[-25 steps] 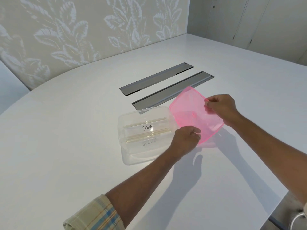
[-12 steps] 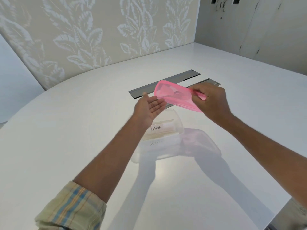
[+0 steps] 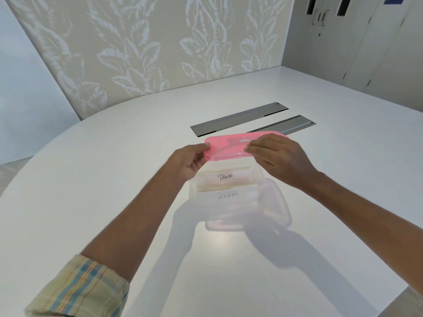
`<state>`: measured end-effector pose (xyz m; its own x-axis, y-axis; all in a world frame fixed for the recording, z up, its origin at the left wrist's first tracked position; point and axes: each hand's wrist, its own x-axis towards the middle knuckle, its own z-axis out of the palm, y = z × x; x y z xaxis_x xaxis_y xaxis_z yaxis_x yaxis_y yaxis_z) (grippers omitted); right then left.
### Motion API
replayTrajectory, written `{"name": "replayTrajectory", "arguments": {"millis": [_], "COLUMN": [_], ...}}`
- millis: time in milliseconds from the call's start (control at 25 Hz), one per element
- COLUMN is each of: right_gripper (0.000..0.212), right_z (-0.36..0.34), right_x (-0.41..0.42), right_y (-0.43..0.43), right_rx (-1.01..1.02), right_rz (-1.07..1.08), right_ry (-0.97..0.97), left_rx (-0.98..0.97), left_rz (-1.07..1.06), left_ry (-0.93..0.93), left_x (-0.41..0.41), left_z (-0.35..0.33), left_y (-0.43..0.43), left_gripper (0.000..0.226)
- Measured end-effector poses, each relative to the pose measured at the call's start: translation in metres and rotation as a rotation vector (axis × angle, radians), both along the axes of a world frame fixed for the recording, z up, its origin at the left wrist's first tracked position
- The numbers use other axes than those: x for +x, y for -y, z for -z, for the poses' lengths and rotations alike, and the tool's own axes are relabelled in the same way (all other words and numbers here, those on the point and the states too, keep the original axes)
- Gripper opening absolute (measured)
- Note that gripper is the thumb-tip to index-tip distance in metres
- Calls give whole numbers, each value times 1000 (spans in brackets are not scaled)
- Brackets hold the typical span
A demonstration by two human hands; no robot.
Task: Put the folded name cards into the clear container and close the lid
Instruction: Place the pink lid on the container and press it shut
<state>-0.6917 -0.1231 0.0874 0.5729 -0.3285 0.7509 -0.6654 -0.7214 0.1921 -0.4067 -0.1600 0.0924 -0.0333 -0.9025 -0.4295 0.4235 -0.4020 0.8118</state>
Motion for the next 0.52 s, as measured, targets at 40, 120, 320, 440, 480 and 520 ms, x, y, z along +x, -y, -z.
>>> {"name": "replayTrajectory", "arguments": {"millis": [40, 120, 320, 440, 480, 520], "right_gripper": [21, 48, 48, 20, 14, 12], "right_z": [-1, -1, 11, 30, 37, 42], "right_x": [1, 2, 5, 2, 1, 1], "right_y": [0, 1, 23, 43, 46, 47], "right_rx": [78, 279, 839, 1137, 1172, 1190], "right_rz": [6, 72, 338, 343, 355, 385], "right_ry": [5, 35, 738, 1082, 1106, 1115], "left_rx": [-1, -28, -59, -52, -50, -51], "left_rz": [-20, -54, -79, -103, -115, -131], "left_ry": [-3, -1, 71, 84, 100, 121], "left_x": [4, 12, 26, 32, 33, 35], "left_z": [3, 8, 18, 26, 29, 33], "left_y": [-2, -4, -11, -14, -14, -15], "left_gripper": [5, 5, 6, 6, 9, 12]}}
